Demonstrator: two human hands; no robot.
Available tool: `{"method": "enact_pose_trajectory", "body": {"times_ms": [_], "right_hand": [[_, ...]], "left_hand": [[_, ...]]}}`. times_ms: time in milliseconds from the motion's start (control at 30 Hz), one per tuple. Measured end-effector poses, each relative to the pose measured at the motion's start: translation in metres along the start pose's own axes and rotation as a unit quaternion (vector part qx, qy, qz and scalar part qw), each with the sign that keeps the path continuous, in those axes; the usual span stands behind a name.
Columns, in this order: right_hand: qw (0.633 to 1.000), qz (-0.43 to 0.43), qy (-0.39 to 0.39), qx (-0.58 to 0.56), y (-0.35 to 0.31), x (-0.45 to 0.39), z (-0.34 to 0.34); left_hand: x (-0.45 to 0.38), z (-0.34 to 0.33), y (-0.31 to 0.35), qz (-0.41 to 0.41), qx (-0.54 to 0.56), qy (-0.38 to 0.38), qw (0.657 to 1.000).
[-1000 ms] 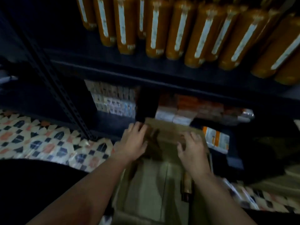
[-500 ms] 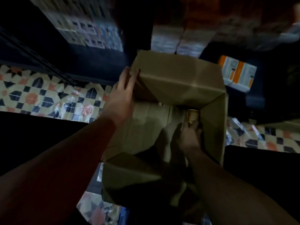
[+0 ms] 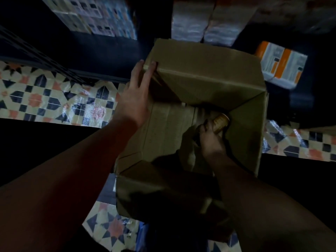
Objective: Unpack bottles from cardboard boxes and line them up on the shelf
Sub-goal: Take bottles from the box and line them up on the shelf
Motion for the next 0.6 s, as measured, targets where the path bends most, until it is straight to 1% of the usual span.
{"method": "enact_pose_trajectory", "body": {"times_ms": [67,133,233,300,367,467,500,533,600], "right_hand": [[0.999,0.007,-0.018,0.034,-0.002,-0.002,0.006],[0.995,0.018,-0.013,0.098,-0.007,-0.002,0.014],[0.970,0.042,0.017,0.240,-0.014,-0.005,0.026],[0.959,0.063,0.014,0.277,-0.013,-0.011,0.024],[0.962,0.068,-0.004,0.263,-0.008,-0.016,0.019],[0.970,0.085,0.004,0.228,-0.008,-0.019,0.015],[0.975,0.093,0.002,0.200,-0.009,-0.018,0.014],[0.984,0.099,-0.004,0.150,-0.008,-0.015,0.013],[0.996,0.086,-0.019,0.011,-0.005,-0.005,0.013]], "left_hand": [[-0.001,0.000,-0.001,0.000,-0.007,0.002,1.000],[-0.001,0.000,-0.001,-0.001,-0.015,0.006,1.000],[-0.002,-0.001,-0.002,0.004,-0.014,0.004,1.000],[-0.002,0.000,-0.001,0.002,-0.016,0.003,1.000],[0.000,-0.001,0.001,-0.006,-0.013,0.000,1.000],[0.001,-0.001,0.001,-0.006,-0.010,0.000,1.000],[0.000,0.000,0.001,-0.006,-0.015,0.002,1.000],[0.000,-0.001,0.000,-0.008,-0.024,0.003,1.000],[0.000,-0.001,0.001,-0.019,-0.046,0.006,0.999]]}}
Point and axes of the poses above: each hand's wrist, its own x-axis away from the middle knuckle, its own z-axis out of the back of the hand, y = z × x, the point moved 10 cm from there along -x, towards the middle knuckle, and after that the axes turned 13 degrees about x, right-handed, at the moved point
